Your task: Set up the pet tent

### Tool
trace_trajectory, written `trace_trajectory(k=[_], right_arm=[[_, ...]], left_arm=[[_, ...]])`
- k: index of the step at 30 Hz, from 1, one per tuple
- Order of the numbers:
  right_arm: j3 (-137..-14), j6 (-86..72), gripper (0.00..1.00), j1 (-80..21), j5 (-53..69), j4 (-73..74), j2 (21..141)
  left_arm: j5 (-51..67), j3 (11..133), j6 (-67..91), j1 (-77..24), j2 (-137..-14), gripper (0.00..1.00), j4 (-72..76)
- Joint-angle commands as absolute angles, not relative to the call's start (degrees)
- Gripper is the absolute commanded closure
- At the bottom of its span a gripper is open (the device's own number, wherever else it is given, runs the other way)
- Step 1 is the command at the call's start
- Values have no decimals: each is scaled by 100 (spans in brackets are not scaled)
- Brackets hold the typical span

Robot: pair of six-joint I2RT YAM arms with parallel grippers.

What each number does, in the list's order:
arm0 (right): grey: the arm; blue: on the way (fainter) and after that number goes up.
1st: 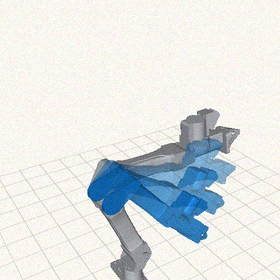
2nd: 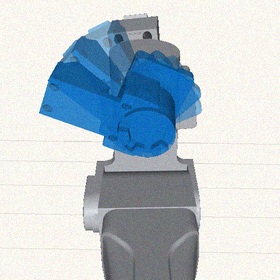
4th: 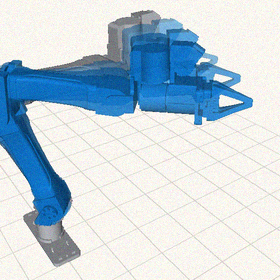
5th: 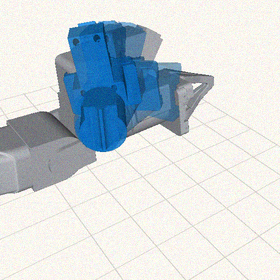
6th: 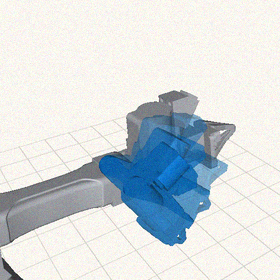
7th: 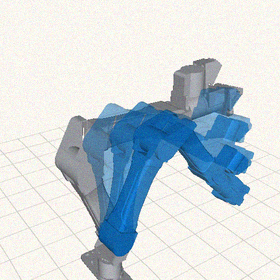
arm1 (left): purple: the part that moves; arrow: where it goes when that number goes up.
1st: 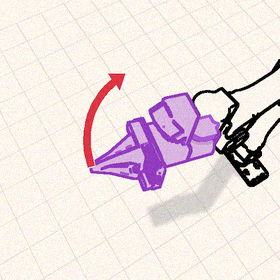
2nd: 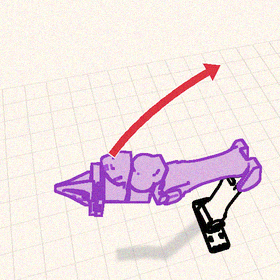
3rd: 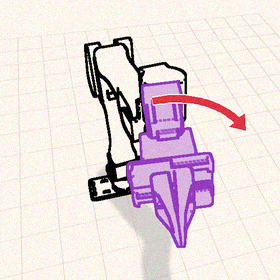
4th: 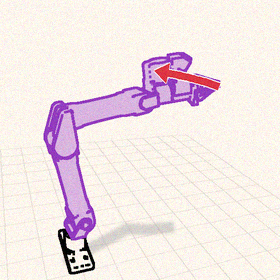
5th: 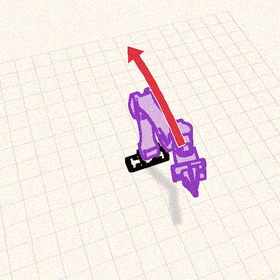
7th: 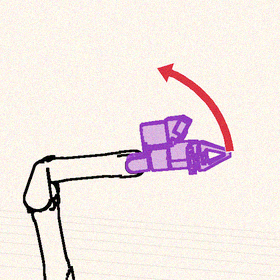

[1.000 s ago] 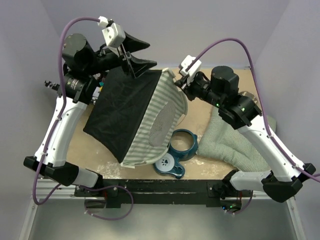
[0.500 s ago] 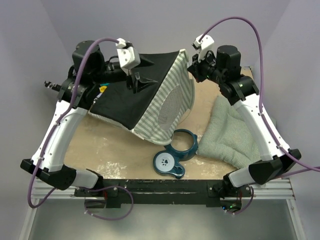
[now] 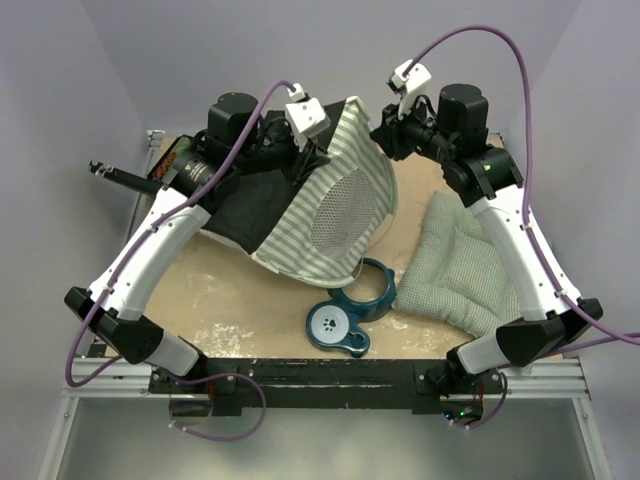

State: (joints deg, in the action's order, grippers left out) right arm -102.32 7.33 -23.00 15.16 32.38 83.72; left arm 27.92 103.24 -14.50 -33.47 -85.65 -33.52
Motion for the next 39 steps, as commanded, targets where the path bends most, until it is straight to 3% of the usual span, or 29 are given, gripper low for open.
trace_trajectory(k=[1, 4, 10, 13, 19, 22, 26, 32, 39], right_arm=[[-10397, 492, 55, -2285, 2231, 2891, 8077], [-10546, 483, 32, -2224, 2522, 3128, 8112], [-10609, 151, 24, -1302, 3066, 3243, 8007], [-10004, -315, 22, -609, 3602, 3147, 7832], [-7949, -413, 22, -18, 4261, 2682, 7655], [-7481, -299, 23, 149, 4526, 2330, 7638], [-6585, -885, 22, 149, 4588, 937, 7515], [-6232, -1432, 22, 149, 4403, -491, 8023], [-5810, -3206, 23, 97, 4500, -2652, 8753]], left_arm=[[2100, 10564, -836, -3270, -8683, 97, -2936], [2599, 10845, -406, -2946, -8780, 100, -2506], [3498, 10864, 1018, -2066, -8877, 100, -1356], [3568, 10548, 1361, -1916, -8780, 100, -635], [3648, 10477, 1792, -1679, -8859, 100, -308], [3683, 10468, 1925, -1574, -8912, 100, -211], [3726, 10354, 2012, -1503, -8921, 100, -97], [3867, 10380, 2083, -1459, -8974, 100, 184], [3893, 10424, 2153, -1441, -9035, 100, 255]])
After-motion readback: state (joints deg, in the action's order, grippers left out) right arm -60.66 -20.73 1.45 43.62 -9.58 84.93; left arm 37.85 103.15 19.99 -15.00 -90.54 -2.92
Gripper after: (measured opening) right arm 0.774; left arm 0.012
